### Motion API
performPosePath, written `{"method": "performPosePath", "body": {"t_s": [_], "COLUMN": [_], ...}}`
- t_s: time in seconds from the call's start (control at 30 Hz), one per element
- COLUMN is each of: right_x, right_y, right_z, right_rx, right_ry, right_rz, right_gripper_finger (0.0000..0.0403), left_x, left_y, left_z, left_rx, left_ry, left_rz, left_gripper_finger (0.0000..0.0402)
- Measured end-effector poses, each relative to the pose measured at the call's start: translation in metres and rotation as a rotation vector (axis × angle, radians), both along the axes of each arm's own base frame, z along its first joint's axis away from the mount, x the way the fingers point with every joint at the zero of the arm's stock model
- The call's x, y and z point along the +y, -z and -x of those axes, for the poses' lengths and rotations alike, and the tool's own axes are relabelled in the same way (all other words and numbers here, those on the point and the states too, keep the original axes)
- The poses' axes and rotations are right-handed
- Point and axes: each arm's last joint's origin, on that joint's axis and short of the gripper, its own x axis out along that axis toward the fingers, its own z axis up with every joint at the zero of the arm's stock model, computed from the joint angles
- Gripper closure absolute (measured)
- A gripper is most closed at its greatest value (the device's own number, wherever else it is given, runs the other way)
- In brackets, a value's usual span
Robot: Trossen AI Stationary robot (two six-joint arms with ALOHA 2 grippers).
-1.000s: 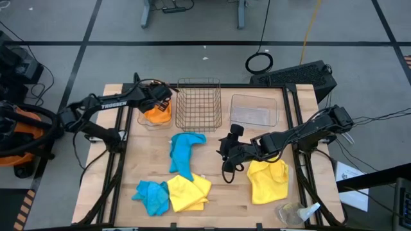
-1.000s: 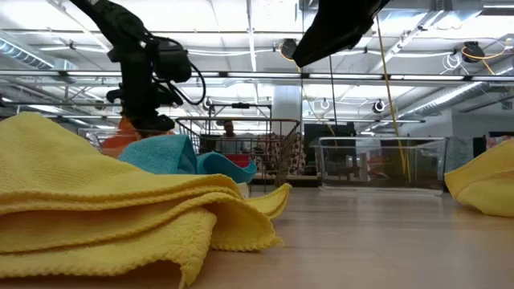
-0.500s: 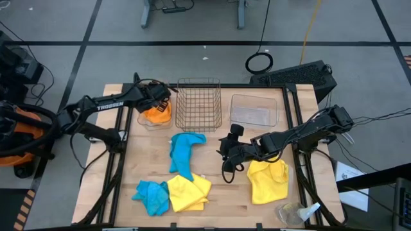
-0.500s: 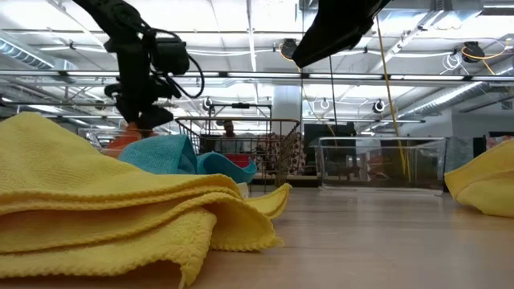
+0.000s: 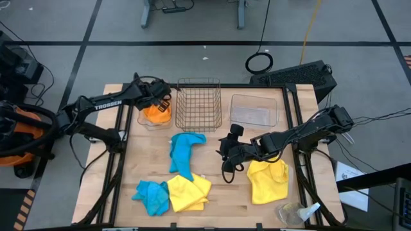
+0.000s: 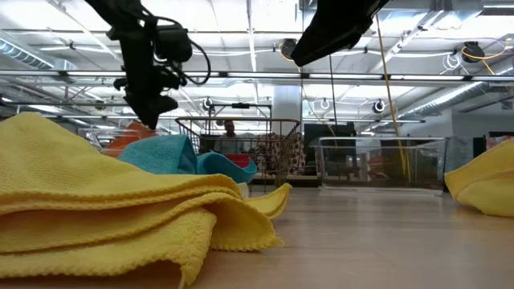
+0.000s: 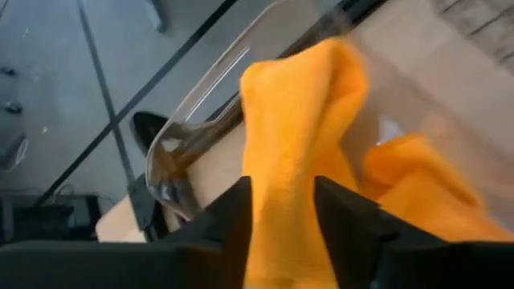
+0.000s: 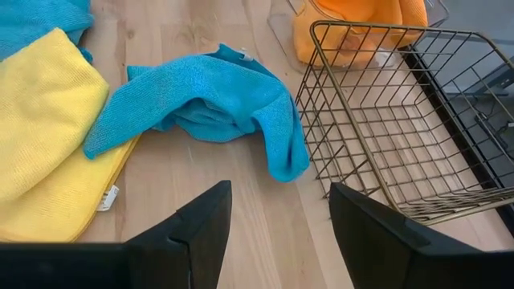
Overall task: Sort microfiber towel by color & place in baskets
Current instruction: Put the orange microfiber cloth into the left transparent bin
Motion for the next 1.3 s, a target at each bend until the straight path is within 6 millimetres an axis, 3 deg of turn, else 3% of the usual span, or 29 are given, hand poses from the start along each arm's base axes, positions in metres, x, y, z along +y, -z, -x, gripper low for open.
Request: {"method": "performPosePath", "body": {"t_s": [0.2, 0.47, 0.6, 0.83, 1.13, 1.3], "right_x": [0.0, 0.0, 0.0, 0.0, 0.0, 0.0], "right_y": [0.0, 0.001, 0.001, 0.001, 0.001, 0.001], "right_z": [0.0, 0.001, 0.001, 0.001, 0.001, 0.001], "right_rx": [0.004, 0.01, 0.013, 0.012, 0.011, 0.01], "right_ry": [0.0, 0.0, 0.0, 0.0, 0.001, 0.002], "right_rz": [0.001, 0.004, 0.004, 0.004, 0.003, 0.001], "right_gripper_finger": [0.02, 0.02, 0.02, 0.02, 0.02, 0.02], "left_x": [0.014, 0.019, 0.02, 0.009, -0.007, -0.013], "left_y": [0.024, 0.063, 0.073, 0.05, 0.013, 0.0], "left_z": [0.002, -0.012, -0.014, -0.018, -0.003, 0.001], "left_rx": [0.013, -0.028, -0.009, -0.033, 0.024, -0.073], "left_ry": [-0.034, 0.002, -0.021, 0.023, 0.146, 0.193], "left_rz": [0.094, 0.192, 0.215, 0.191, 0.17, 0.208], "left_gripper_finger": [0.0386, 0.0391, 0.0391, 0.0392, 0.0392, 0.0386]}}
